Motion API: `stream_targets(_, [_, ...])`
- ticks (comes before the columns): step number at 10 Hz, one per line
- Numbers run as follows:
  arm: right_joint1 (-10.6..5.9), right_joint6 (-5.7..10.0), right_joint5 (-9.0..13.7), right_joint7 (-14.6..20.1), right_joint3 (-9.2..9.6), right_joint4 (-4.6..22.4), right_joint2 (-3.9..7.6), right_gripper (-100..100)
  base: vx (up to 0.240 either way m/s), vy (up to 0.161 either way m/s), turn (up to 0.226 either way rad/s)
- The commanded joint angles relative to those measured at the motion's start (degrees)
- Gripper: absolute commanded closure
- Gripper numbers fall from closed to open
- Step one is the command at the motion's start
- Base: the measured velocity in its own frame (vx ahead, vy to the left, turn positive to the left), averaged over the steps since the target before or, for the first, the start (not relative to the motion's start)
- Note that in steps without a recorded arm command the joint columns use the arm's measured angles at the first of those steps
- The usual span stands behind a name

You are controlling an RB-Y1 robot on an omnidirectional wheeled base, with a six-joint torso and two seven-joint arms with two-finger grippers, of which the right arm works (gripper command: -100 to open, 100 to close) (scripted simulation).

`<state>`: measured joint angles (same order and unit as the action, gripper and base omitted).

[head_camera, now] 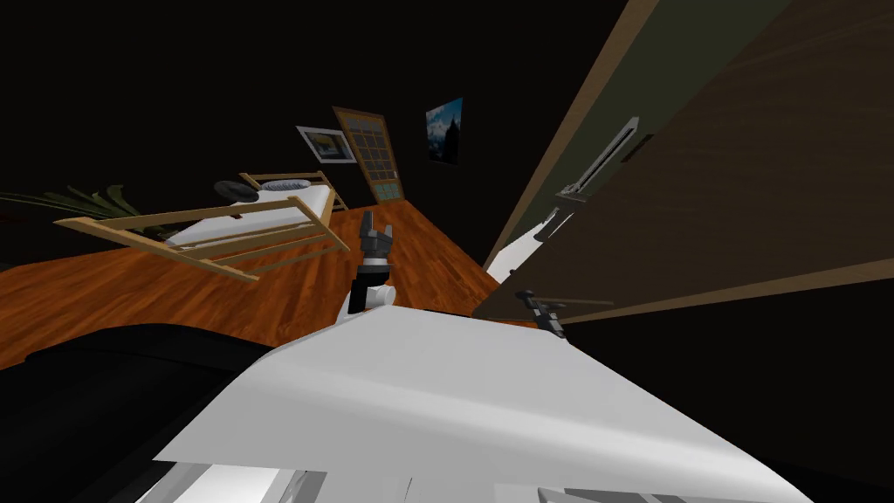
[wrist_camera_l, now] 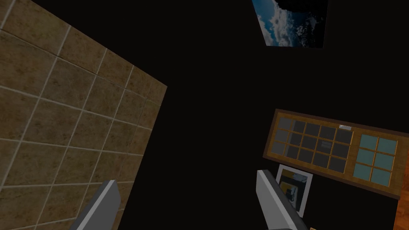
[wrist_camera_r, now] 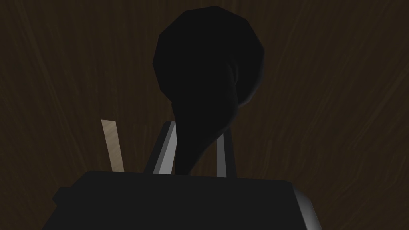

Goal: Pull the door open

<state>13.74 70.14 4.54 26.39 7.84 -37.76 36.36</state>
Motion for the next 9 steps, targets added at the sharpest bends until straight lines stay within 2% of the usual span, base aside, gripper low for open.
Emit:
stream_targets(1, [0.13, 0.81, 0.13, 0.08, -0.13, 0.3, 0.4, 100, -0.193, -0.071, 0.107])
stream_targets(2, [0.14, 1.18, 0.13, 0.16, -0.06, 0.58, 0.5, 100, -0.194, -0.053, 0.128])
stream_targets(3, [0.02, 0.79, 0.02, 0.15, 0.1, 0.45, 0.23, 100, -0.079, -0.022, 0.032])
stream_targets(9, [-0.59, 2.51, -0.04, 0.52, 0.55, 2.4, 0.6, 100, -0.178, -0.067, 0.156])
